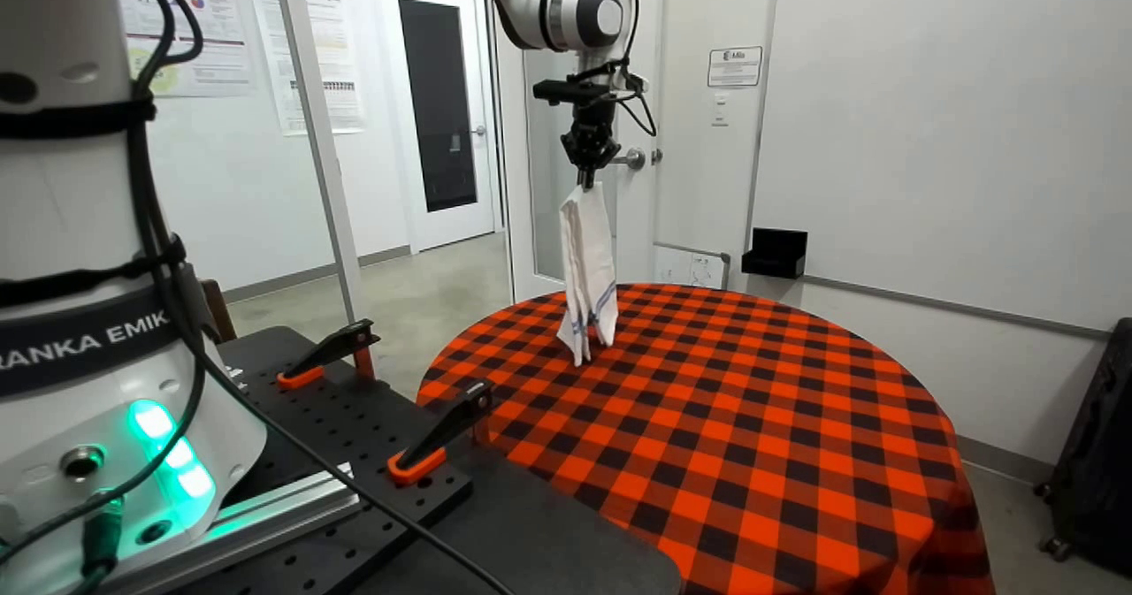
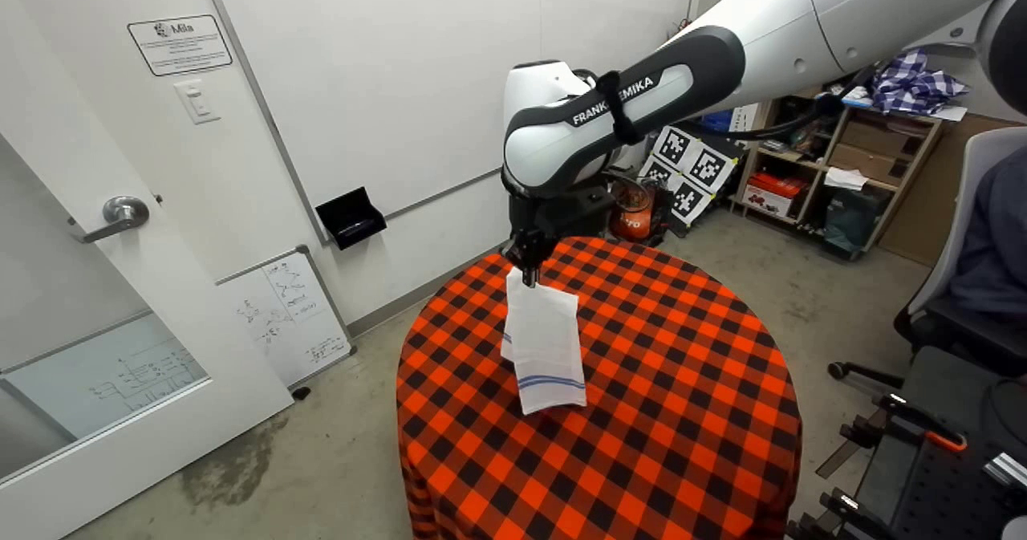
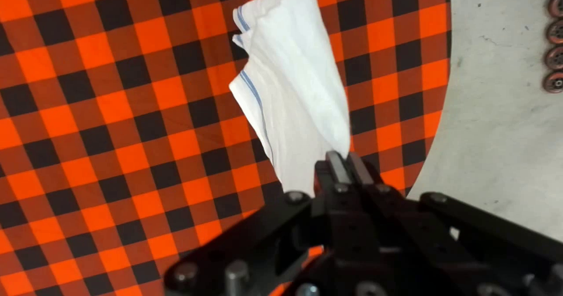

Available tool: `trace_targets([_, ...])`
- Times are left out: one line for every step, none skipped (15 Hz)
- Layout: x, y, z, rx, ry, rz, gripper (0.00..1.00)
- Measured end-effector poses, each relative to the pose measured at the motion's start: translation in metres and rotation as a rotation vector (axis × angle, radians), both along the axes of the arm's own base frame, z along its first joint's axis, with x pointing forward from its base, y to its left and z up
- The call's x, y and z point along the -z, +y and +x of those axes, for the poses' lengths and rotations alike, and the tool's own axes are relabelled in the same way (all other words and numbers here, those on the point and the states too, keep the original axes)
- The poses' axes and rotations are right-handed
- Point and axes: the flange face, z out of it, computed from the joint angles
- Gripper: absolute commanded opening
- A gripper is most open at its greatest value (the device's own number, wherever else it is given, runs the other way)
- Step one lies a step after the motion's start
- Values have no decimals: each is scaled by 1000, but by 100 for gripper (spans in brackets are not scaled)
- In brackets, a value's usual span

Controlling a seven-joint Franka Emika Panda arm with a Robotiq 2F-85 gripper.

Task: Fold the towel in the half twice

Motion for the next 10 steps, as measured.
trace_targets([-9, 12, -3, -7, 2, 5, 1])
trace_targets([-18, 23, -6, -16, 8, 11, 1])
trace_targets([-27, 33, -9, -28, 16, 20, 1])
trace_targets([-35, 42, -13, -37, 26, 30, 1])
trace_targets([-43, 48, -17, -44, 40, 40, 1])
trace_targets([-48, 52, -19, -46, 59, 51, 1])
trace_targets([-51, 53, -21, -44, 77, 59, 1])
trace_targets([-52, 50, -22, -37, 101, 66, 1])
trace_targets([-50, 46, -22, -27, 128, 72, 1])
trace_targets([-46, 39, -22, -12, 159, 77, 1])
